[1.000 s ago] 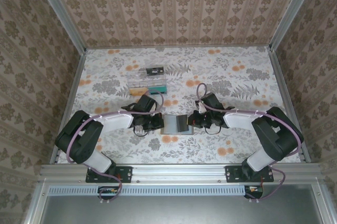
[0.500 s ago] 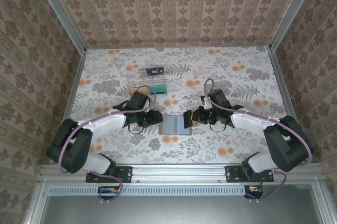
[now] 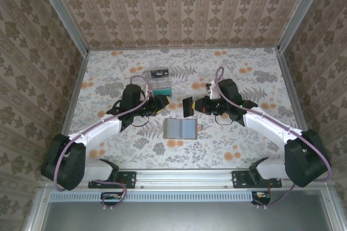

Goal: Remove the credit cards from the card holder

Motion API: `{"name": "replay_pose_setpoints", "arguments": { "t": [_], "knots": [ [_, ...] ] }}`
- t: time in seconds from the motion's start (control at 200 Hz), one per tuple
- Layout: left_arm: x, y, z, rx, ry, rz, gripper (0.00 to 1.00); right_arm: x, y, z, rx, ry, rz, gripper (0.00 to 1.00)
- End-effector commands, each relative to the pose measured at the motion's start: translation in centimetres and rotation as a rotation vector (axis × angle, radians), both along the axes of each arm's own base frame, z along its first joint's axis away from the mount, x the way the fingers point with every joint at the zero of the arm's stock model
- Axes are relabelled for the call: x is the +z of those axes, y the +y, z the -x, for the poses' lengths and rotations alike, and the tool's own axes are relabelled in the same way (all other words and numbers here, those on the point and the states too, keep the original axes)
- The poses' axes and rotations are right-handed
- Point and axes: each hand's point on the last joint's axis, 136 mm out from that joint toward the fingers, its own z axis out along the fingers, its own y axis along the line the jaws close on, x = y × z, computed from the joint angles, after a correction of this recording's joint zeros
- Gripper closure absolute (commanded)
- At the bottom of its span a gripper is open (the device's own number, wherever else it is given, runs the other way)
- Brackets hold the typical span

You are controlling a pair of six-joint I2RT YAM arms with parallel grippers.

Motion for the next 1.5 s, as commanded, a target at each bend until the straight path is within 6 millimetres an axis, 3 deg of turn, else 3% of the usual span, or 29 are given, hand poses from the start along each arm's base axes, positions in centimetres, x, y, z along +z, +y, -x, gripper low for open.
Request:
{"name": "replay_pose_setpoints", "arguments": {
  "t": [0.0, 0.225, 0.84, 0.865, 1.285, 1.495],
  "knots": [
    [2.4, -1.2, -0.4, -0.025, -0.024, 0.132, 0.51, 4.1, 1.2, -0.6, 0.034, -0.059, -0.117, 1.00],
    [2.8, -2.0, -0.4, -0.058, -0.010, 0.184, 0.53, 5.5, 2.2, -1.3, 0.048, -0.069, -0.209, 1.00],
    [3.6, -3.1, 0.2, -0.115, -0.021, 0.218, 0.64, 5.4, 3.0, -1.9, 0.053, -0.053, -0.271, 1.00],
    [3.7, -3.2, 0.2, -0.118, -0.022, 0.219, 0.64, 4.4, 3.1, -2.2, 0.049, -0.029, -0.262, 1.00],
    [5.4, -3.7, 0.4, -0.137, -0.055, 0.251, 0.79, 3.6, 3.2, -2.1, 0.056, -0.010, -0.262, 1.00],
    [5.9, -3.6, 0.5, -0.134, -0.068, 0.255, 0.97, 3.0, 3.2, -2.0, 0.057, 0.002, -0.254, 1.00]
  ]
}}
